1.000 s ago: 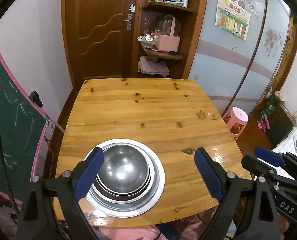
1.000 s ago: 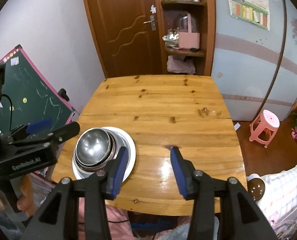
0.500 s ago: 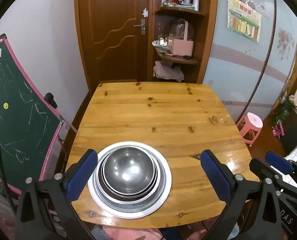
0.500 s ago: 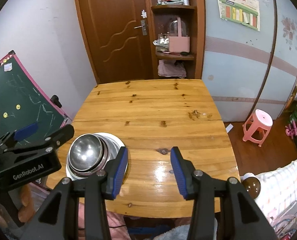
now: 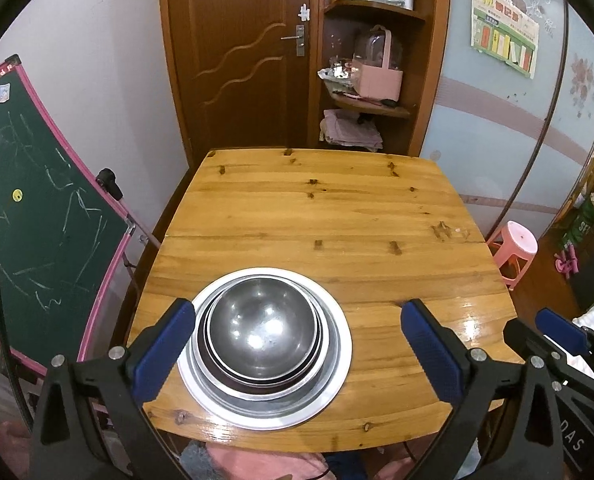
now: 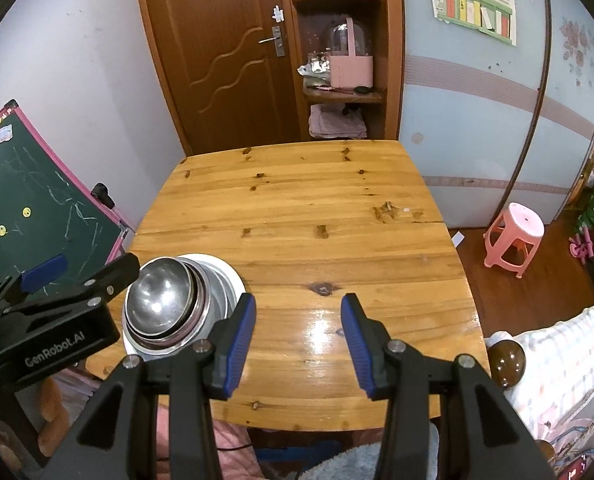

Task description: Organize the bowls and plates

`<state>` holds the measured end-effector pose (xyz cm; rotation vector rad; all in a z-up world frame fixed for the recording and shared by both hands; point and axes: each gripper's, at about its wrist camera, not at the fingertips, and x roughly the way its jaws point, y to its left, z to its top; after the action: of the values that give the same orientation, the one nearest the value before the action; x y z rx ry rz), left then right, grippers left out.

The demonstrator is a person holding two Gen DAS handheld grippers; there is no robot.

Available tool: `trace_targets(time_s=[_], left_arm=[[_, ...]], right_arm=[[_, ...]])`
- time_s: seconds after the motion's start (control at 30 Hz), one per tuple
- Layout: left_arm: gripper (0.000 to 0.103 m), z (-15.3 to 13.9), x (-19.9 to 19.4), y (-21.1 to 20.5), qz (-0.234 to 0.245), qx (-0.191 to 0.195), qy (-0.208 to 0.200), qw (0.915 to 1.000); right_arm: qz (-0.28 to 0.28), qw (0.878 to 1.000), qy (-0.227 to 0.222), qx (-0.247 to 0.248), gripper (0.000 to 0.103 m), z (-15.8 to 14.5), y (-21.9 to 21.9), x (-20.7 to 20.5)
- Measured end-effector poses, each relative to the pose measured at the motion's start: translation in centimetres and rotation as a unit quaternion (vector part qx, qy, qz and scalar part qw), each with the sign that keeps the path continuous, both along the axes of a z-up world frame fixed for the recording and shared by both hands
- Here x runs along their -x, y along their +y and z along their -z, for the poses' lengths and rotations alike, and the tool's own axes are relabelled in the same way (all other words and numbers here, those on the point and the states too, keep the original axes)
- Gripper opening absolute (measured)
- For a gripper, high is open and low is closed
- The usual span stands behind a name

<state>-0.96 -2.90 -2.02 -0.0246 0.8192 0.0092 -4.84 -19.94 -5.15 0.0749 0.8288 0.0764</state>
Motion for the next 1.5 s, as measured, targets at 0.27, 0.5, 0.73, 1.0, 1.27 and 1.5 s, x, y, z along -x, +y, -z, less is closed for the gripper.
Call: trace_targets(time_s=[0.27,0.5,0.73,1.0,1.27,1.5], left_arm=[[0.102,0.06,0.07,-0.43,-0.003,-0.011,-0.006,0.9999],[0.102,0.21,0.25,-0.54,0.000,-0.014,-0.002,0.9999],[0.102,0.22,0.07,-0.48,-0.001,-0.012,0.004,0.9999],[0.102,0.07,-0.09,-0.54,0.002,-0.010,0.002,0.9999],[0.102,0.02,-0.10,-0.60,0.003,-0.009,0.002,1.0000],[0.102,-0.07,-0.17,-0.58,0.002,-0.006,0.006,1.0000]], right_arm=[[0.004,1.000,-0.006,0.007,0.044,0.18,-0.02,-0.23],[-0.003,1.000,-0.005,0.015,0.045,0.53,0.64,-0.02],[-0.005,1.000,-0.006,0.016,0.044,0.52,0.72,0.12],[0.001,1.000,-0.006,0.011,0.044,0.19,0.51,-0.02],[0.007,1.000,-0.009,0.008,0.044,0.04,0.45,-0.14],[0.008,1.000,-0.008,0.007,0.044,0.03,0.37,-0.13]])
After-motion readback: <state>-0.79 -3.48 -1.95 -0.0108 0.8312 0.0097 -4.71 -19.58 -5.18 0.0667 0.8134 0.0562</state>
